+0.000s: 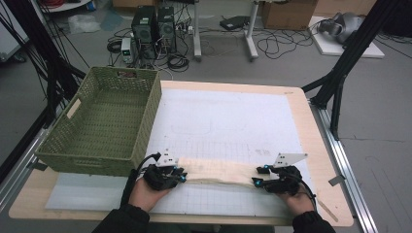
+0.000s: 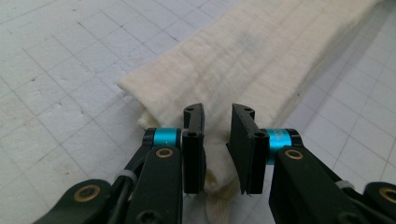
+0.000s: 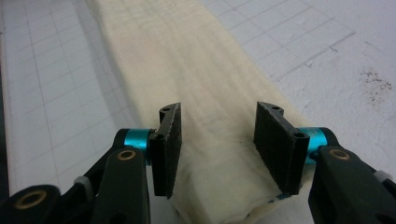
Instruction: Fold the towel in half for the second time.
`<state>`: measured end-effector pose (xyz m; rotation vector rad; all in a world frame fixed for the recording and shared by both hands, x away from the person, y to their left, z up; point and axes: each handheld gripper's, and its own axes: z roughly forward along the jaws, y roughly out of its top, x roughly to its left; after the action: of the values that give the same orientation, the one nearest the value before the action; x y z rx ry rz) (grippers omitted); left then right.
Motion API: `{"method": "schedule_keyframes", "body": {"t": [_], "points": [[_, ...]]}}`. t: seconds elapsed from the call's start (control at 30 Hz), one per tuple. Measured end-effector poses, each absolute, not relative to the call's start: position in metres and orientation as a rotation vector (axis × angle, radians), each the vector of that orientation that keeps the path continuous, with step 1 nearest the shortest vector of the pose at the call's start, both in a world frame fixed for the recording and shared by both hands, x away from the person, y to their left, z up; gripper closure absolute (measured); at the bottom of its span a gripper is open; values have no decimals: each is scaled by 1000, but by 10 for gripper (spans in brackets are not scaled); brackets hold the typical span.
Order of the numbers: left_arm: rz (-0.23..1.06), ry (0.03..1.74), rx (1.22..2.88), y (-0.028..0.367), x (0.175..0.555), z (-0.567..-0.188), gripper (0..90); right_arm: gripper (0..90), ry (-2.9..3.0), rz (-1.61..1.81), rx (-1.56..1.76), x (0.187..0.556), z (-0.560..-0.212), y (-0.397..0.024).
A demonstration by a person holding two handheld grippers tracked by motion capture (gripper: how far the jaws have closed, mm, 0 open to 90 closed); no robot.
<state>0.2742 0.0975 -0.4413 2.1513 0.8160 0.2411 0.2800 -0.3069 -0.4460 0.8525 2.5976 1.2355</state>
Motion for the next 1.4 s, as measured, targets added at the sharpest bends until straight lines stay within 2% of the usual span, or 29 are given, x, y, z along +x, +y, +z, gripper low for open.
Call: {"method": "schedule_keyframes", "body": {"t": [0.43,0.6,0.77,1.07,1.23,1.4], "points": [[238,799,2154,99,274,-442,725,468,2607,1186,796,277,-445,-311],[226,792,2151,99,276,-442,721,414,2593,1207,811,277,-442,-310],[212,782,2150,100,277,-442,710,411,2556,1260,804,277,-436,-308],[183,785,2124,99,276,-438,598,397,2525,1302,808,276,-433,-311],[237,785,2055,104,275,-431,538,385,2511,1300,808,276,-432,-312],[272,790,2039,106,274,-429,518,383,2506,1293,815,276,-432,-313]]}}
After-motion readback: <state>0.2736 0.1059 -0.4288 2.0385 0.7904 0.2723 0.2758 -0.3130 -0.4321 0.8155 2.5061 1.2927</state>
